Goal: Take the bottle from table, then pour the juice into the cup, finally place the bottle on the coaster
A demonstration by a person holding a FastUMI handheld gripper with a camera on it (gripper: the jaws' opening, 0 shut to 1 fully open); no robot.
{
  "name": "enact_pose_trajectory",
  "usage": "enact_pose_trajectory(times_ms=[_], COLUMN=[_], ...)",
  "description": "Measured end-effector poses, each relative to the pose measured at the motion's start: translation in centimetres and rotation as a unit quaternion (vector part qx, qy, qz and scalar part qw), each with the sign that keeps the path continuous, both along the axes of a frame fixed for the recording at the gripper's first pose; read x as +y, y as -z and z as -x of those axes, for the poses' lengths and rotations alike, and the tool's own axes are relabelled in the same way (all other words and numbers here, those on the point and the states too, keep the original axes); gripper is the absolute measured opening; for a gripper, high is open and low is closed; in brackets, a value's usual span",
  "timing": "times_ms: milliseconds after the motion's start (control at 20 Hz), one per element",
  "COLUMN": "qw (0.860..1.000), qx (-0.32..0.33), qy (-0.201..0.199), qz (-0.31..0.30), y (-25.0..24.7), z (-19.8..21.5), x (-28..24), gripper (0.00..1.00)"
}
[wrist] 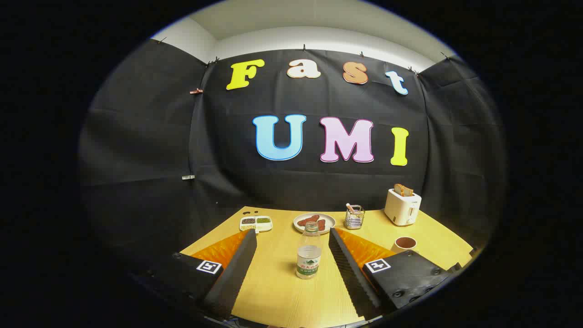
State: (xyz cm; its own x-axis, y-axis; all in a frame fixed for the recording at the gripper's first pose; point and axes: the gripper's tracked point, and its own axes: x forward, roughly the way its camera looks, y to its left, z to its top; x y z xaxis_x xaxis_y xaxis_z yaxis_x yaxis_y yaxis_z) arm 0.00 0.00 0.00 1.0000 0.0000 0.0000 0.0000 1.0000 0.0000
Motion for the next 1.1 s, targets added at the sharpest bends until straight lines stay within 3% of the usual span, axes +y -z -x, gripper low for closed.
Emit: enact_pose_trajectory(times_ms=[600,800,1100], qw=[1.0,1.0,1.0], qx=[0.008,0.005,-0.001], qy=[-0.003,-0.014,0.015], qz=[0.018,-0.005,-0.012], y=[0.8,0.9,1.8], z=[-0.7,-0.8,-1.1], x=[1.4,2.9,1.6], gripper=[0.98,0.98,0.97])
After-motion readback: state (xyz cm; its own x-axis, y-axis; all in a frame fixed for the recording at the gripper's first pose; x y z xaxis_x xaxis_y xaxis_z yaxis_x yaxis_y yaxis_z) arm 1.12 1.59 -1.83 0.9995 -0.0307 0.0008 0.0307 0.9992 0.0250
